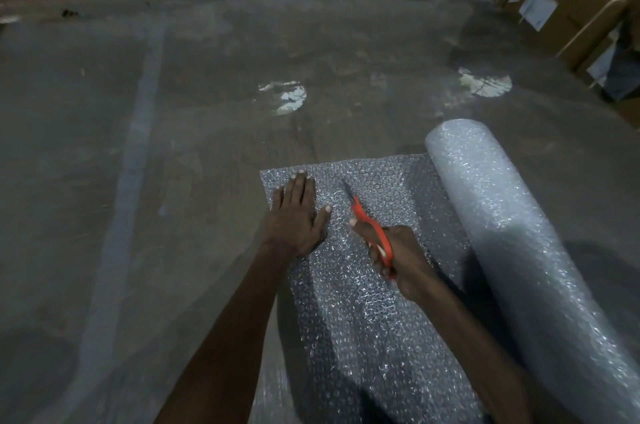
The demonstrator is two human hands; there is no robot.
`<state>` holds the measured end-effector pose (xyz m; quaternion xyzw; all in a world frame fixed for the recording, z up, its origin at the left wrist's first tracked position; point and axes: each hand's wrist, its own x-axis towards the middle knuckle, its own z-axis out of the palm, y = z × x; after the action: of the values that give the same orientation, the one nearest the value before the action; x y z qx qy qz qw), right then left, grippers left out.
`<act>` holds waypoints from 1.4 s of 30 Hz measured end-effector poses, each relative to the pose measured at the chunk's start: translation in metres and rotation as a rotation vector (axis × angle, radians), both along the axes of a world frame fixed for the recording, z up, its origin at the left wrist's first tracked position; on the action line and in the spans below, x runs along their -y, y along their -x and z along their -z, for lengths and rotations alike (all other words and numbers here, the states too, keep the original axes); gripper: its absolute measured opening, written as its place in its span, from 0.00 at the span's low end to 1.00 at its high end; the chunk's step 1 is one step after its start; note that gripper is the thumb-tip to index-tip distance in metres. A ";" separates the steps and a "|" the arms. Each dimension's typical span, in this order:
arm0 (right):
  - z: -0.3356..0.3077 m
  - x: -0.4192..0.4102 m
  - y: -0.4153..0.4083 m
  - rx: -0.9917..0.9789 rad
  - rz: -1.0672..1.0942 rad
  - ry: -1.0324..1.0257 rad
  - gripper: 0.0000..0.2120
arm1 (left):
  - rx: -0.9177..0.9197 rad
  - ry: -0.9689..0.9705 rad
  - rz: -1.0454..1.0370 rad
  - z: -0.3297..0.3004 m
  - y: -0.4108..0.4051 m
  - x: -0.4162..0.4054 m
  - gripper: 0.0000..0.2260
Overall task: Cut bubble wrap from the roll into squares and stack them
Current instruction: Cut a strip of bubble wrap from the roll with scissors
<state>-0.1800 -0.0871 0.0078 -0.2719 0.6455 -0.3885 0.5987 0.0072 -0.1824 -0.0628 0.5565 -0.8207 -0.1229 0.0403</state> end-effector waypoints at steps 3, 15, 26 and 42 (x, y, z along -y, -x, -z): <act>-0.001 0.003 -0.001 0.011 -0.003 0.008 0.18 | -0.001 -0.006 0.008 -0.001 0.000 -0.001 0.34; -0.001 0.009 -0.003 0.009 -0.003 0.018 0.19 | 0.002 -0.002 0.002 0.000 0.000 0.000 0.34; 0.000 0.016 -0.004 -0.018 -0.006 0.009 0.18 | -0.007 -0.004 -0.004 0.000 0.001 -0.001 0.33; -0.003 0.026 -0.007 -0.031 -0.016 0.018 0.18 | 0.000 0.013 -0.009 -0.001 0.002 -0.001 0.34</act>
<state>-0.1734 -0.1136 0.0111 -0.2887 0.6490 -0.3853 0.5891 0.0054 -0.1812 -0.0621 0.5600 -0.8189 -0.1174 0.0446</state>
